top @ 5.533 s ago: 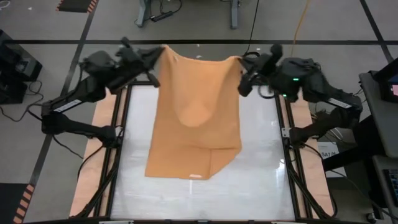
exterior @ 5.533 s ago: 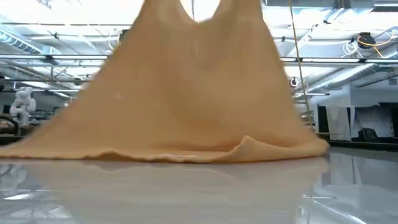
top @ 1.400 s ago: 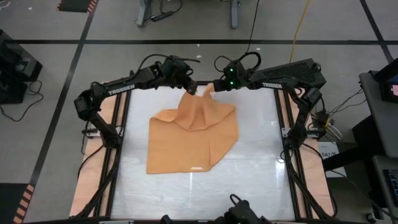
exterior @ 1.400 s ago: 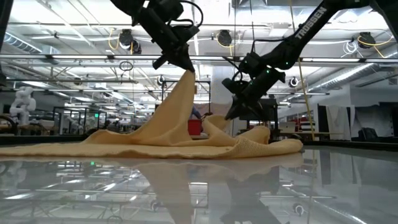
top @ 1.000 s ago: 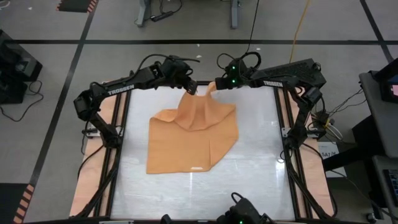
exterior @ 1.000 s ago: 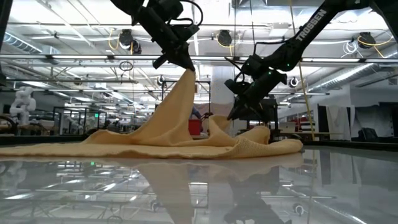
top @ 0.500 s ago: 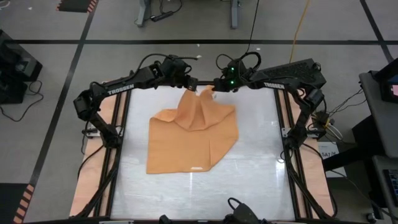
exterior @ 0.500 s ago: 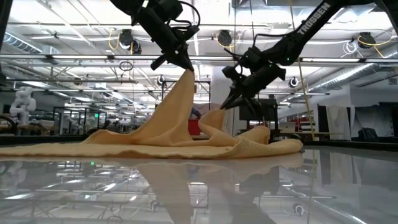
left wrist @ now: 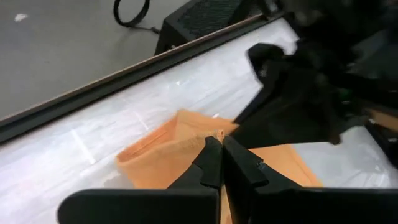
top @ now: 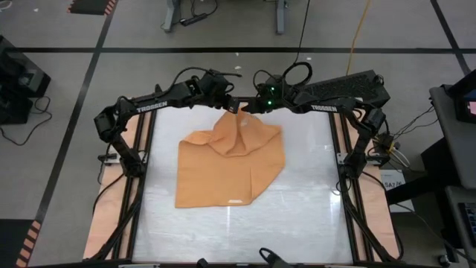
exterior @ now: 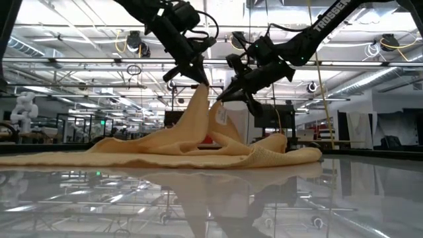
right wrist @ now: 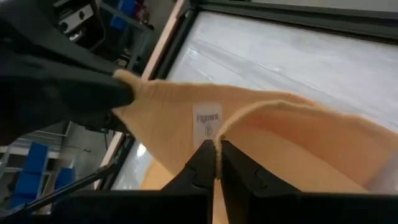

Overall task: Roll towel into tight, uniform cylinder
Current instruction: Roll the yellow towel

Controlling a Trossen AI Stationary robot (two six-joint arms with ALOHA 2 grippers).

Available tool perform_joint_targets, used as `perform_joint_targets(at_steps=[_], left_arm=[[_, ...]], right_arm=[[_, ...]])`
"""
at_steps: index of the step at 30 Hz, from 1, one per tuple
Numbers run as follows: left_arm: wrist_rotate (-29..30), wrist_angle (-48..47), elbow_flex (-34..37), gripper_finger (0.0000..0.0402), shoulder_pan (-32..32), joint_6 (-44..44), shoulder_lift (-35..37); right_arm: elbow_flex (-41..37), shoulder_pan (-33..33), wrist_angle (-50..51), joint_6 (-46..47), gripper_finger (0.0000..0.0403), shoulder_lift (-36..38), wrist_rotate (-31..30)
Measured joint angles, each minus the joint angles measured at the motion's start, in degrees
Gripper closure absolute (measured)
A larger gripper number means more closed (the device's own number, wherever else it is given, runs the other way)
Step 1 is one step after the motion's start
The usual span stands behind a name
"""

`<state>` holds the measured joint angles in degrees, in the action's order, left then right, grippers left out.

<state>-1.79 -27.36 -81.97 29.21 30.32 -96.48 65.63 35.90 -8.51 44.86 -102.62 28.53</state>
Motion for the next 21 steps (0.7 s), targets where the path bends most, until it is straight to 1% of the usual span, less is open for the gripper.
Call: perform_joint_targets(at_steps=[2,4,6,9,13,16,19,21], left_arm=[[-0.63,-0.7,-0.04,0.0393,-0.71,-2.53,0.12],[-2.83,-1.66,-0.04,0.0393,-1.56,-5.59,0.19],[-3.77,-2.77,0.02,0.0393,-2.44,-6.02,0.95],[-3.7,-1.97,-0.1,0.0393,-3.74,-5.93,1.68],[-0.79,-0.85,-0.07,0.0393,-5.3,-5.01,1.96],[1.69,-0.59,-0.07,0.0393,-5.96,-2.19,3.04],[6.0,-1.29,-0.02,0.0393,-6.47,-0.69,4.9],[9.96,-2.7,-0.04,0.0393,-6.82,-0.6,6.26]], right_arm=[[0.0,-0.35,-0.79,1.18,0.0395,-0.01,0.29],[0.0,-0.75,-0.8,3.5,0.0395,-0.01,0.35],[-0.06,-1.06,-1.96,5.5,0.0395,-0.07,1.38],[-0.04,-1.61,-7.27,8.48,0.0395,-0.08,4.61],[-0.03,-2.05,-11.61,13.05,0.0394,-0.08,6.86],[-0.02,-2.01,-12.88,14.31,0.0394,-0.06,7.91],[-0.02,-1.88,-13.24,15.17,0.0394,-0.06,9.28],[-0.02,-1.78,-13.94,16.12,0.0394,-0.06,9.42]])
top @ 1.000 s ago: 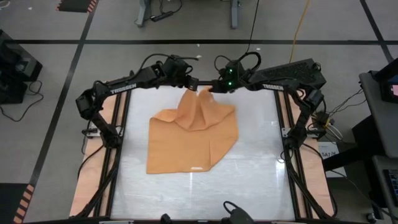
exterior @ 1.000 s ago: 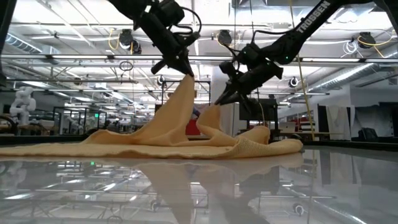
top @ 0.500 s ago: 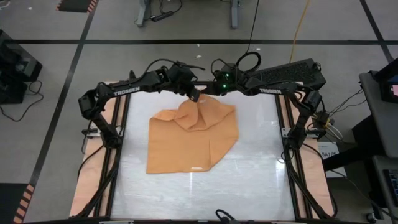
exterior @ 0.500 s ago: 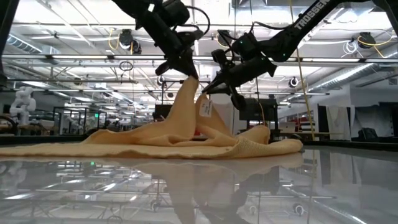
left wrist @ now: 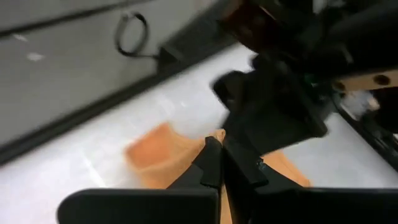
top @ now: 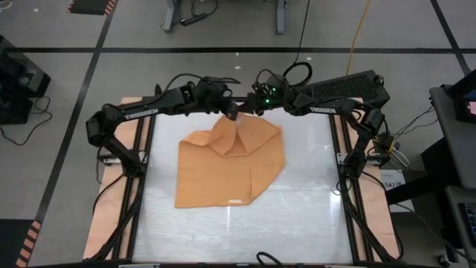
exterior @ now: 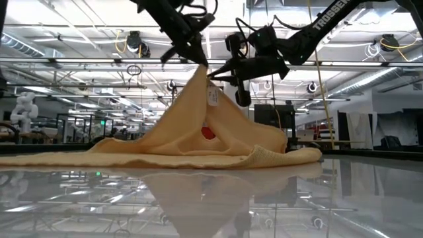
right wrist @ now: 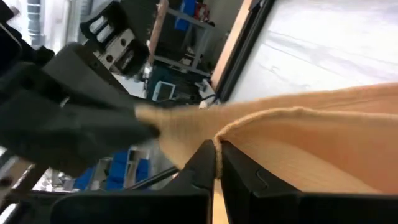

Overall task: Roll towel into tight, uniform cylinder
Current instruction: Roll the yellow towel

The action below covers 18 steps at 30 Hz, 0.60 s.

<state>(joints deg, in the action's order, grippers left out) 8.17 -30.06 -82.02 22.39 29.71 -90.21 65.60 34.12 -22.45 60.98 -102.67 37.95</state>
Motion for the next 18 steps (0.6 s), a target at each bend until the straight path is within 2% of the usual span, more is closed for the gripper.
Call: perform_joint_targets(at_steps=[4,9,13,18], left_arm=[[6.04,-4.57,0.02,0.0393,-0.43,-0.07,0.89],[6.77,-4.58,0.02,0.0393,-0.56,-0.64,1.03],[13.44,-4.21,0.02,0.0393,-1.99,-0.64,1.0],[14.5,-3.22,0.02,0.0393,-3.26,-3.15,1.0]], right_arm=[[0.0,0.08,-2.66,2.91,0.0394,0.0,-0.12],[0.0,-0.01,-6.53,6.61,0.0394,0.04,-0.32],[0.0,-0.01,-6.85,7.37,0.0394,0.04,-0.33],[0.0,-0.01,-7.01,7.41,0.0394,0.04,-0.33]])
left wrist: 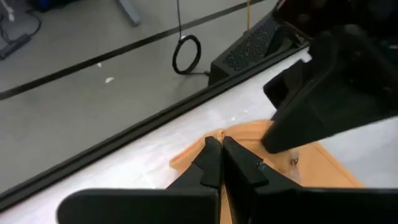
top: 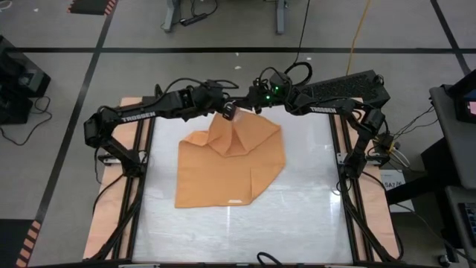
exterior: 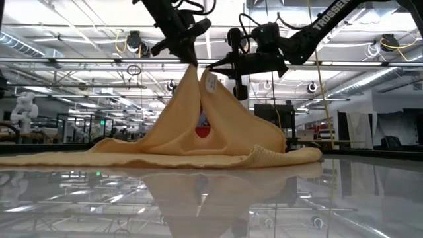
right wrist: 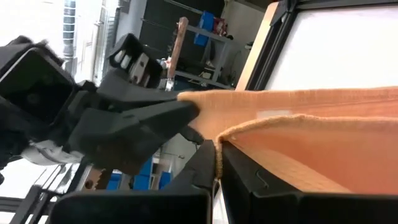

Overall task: Roll towel into tight, uniform cylinder
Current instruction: Roll the yellow towel

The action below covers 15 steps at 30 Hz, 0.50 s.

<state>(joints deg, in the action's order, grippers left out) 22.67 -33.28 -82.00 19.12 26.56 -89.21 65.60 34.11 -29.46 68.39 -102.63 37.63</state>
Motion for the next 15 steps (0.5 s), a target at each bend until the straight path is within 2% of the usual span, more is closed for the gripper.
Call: perform_joint_targets(at_steps=[7,15], left_arm=[[5.58,2.08,0.0,0.0387,-3.81,-1.9,-0.02],[11.33,2.0,0.0,0.034,-6.21,-3.05,-0.02]], right_arm=[[0.0,-0.39,-2.84,3.5,0.0394,0.0,-0.08],[0.0,-1.31,-4.66,5.1,0.0394,0.0,-0.45]])
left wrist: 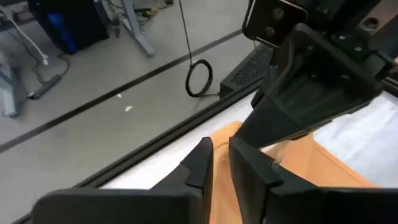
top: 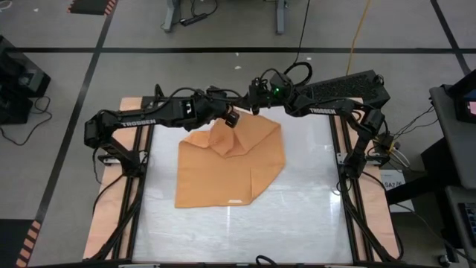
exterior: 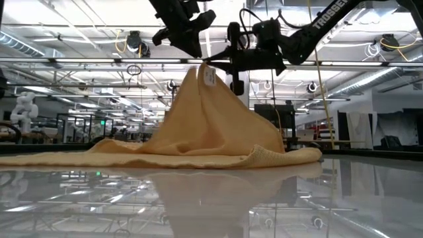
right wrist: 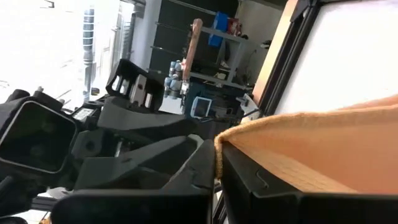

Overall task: Roll towel into tight, uniform cylinder
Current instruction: Roll the yellow towel

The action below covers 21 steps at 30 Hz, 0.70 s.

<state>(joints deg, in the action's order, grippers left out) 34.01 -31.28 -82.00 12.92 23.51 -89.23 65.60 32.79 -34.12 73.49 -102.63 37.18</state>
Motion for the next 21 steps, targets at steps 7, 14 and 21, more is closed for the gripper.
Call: perform_joint_targets(at_steps=[7,14,21], left_arm=[[-3.85,-4.98,-0.08,0.0346,-0.32,4.21,0.02],[-2.91,-31.48,4.3,0.0354,1.1,22.16,2.36],[-21.47,2.1,25.73,0.0318,7.58,11.93,6.68]], right_arm=[[0.0,-0.66,0.92,-0.91,0.0394,0.0,-2.11],[0.0,1.76,5.62,-5.32,0.0394,0.0,1.67],[0.0,3.21,9.49,-8.27,0.0394,0.0,4.36]])
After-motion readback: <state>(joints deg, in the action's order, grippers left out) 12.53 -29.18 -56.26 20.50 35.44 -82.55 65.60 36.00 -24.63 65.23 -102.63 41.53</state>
